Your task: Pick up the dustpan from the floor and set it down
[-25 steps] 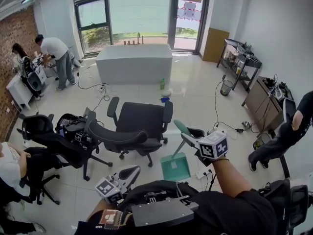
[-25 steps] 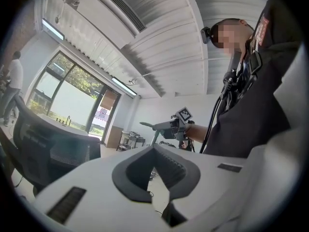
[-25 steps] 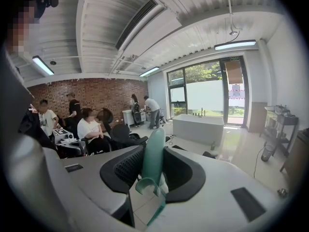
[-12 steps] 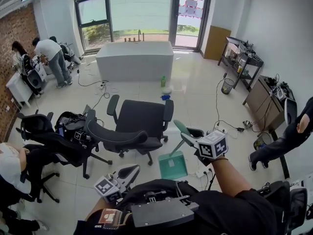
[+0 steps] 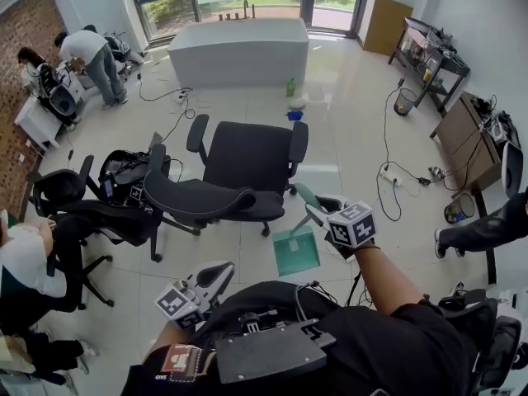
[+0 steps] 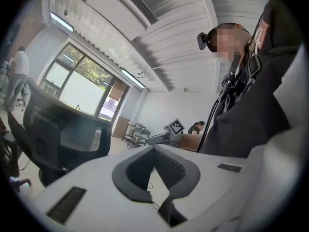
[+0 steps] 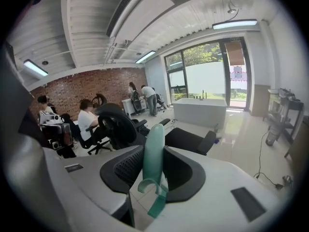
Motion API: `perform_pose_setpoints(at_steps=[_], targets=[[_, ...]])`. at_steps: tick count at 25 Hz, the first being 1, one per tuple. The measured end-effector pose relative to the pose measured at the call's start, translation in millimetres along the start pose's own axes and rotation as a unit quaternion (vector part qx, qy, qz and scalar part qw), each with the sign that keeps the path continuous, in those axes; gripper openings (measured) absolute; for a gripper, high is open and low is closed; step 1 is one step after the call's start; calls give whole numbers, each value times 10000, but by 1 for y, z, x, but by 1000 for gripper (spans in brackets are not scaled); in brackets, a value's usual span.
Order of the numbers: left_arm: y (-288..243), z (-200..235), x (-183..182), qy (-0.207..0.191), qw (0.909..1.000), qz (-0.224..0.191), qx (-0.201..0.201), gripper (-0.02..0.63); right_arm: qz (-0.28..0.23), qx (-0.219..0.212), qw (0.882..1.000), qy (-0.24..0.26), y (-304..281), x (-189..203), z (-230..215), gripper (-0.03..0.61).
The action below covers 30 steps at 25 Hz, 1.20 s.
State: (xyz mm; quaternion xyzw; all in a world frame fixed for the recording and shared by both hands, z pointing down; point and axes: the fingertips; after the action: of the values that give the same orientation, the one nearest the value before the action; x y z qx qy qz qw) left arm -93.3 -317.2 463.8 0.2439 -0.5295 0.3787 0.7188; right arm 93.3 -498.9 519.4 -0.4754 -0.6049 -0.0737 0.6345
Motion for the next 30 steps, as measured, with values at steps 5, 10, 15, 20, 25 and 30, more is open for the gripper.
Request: perform_pose_setpoints(at_steps=[5, 10, 15, 20, 25, 30], targets=[[-15, 47, 41, 306, 9984, 315, -356, 9, 423, 30, 9990, -144, -87, 65, -59, 143], [-29, 91, 78, 531, 9947, 617, -633, 9, 809, 122, 9963, -260, -174, 128, -117, 141], [-35, 125, 113, 774, 9882, 996, -869, 9, 1168, 246, 9921, -391, -248, 188, -168, 141], [-44, 153, 140, 985, 9825, 1221, -1001, 9, 1485, 387, 9861, -641, -307, 231, -212, 141], [-37, 173, 146, 1043, 9814, 1260, -1007, 9, 1891, 499, 9780, -724, -351, 273, -216, 141], [-26, 176, 158, 1084, 9787, 1349, -1102, 9, 1912, 524, 9764, -858, -368, 306, -214, 140]])
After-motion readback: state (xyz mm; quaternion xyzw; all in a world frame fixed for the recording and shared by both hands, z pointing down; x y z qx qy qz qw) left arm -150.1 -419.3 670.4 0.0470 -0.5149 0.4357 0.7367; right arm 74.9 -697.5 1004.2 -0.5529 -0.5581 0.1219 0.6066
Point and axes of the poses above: the fingertips, and each gripper's own axes: y backward along the fingers, z to its left, x out of its underside, and after that the axes turned 1 degree about z, right-handed
